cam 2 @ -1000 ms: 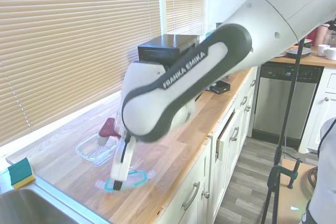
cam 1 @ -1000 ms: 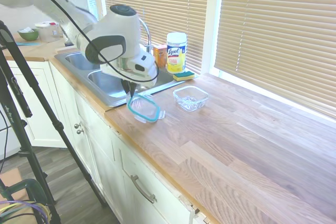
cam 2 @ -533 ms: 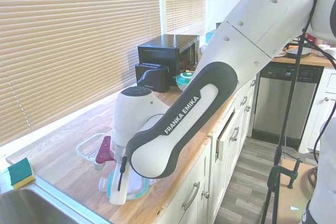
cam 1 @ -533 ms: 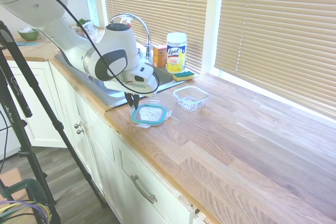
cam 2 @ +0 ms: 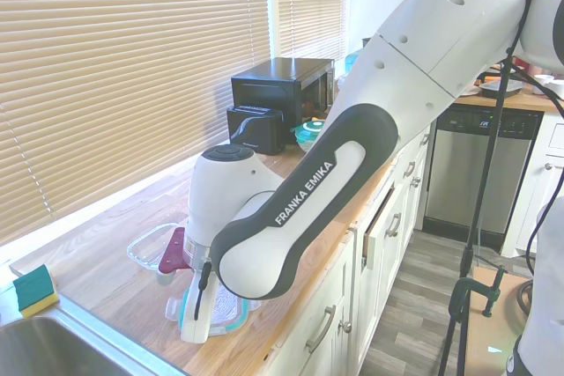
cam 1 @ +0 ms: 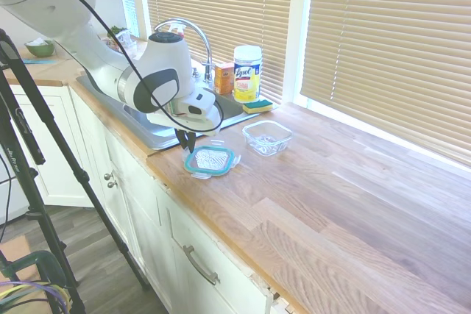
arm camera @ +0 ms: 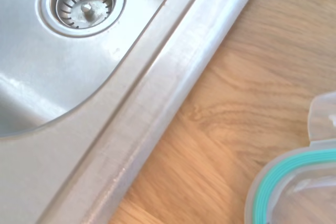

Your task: Uncover the lid of the food container

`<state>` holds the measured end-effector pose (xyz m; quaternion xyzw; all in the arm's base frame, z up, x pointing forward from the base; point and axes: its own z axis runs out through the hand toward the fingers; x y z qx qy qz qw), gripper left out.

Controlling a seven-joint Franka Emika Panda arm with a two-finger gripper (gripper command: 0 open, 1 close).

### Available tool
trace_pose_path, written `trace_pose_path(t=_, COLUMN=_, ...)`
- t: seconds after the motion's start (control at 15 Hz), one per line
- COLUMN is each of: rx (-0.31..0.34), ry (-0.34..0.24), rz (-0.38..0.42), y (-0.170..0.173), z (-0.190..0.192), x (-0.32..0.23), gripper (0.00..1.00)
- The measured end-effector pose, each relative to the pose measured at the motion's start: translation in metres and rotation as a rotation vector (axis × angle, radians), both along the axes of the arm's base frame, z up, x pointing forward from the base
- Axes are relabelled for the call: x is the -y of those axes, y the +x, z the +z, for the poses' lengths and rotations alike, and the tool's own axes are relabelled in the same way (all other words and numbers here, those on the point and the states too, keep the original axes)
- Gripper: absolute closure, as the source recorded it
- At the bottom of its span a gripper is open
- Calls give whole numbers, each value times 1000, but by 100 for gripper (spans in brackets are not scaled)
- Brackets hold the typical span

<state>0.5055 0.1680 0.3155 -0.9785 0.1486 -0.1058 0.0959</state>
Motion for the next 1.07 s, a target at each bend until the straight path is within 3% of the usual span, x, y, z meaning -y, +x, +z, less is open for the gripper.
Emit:
trace_pose_path(t=0.47, rx=32, ry=13, rz=-26, y=2, z=19, x=4, gripper=0)
trace_pose_path(t=0.67, rx=92, ry=-74, rz=-78, y=3, z=45, x=16, gripper=0)
trace_pose_path(t=0.8, rx=128, ry=-129, rz=-140, y=-1, z=71, x=18, gripper=0)
trace_pose_path(t=1.07, rx=153, ry=-130, rz=-229, y=-12, z=152, x=8, gripper=0)
